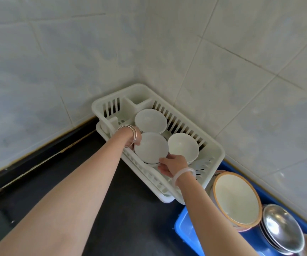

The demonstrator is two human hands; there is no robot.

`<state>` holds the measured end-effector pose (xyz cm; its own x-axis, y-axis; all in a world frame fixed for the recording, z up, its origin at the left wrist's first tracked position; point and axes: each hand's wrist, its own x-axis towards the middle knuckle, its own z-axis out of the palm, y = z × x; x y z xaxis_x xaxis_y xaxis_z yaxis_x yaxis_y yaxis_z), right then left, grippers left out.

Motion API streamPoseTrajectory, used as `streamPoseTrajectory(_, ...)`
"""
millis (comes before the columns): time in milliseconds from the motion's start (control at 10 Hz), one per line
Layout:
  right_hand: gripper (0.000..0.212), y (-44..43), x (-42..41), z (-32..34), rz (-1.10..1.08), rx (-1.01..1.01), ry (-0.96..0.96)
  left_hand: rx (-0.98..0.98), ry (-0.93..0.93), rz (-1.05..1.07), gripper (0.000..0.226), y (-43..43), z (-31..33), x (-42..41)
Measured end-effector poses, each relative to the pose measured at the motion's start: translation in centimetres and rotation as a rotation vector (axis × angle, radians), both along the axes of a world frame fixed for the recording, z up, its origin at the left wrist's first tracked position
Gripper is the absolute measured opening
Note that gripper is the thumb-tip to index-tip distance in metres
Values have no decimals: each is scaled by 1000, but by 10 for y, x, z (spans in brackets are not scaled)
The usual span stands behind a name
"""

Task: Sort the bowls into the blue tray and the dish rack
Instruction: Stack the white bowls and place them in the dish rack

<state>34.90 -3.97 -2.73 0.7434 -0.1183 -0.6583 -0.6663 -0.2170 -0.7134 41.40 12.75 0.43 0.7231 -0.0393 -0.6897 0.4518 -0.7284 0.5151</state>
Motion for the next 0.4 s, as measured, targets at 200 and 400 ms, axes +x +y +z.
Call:
streamPoseTrajectory(200,5,1,-10,15,20,48,29,-14,-192,54,36,-4,0,-14)
streamPoseTrajectory(400,26,-7,-26,58,-34,111,-44,-33,-424,324,32,-14,11,-40)
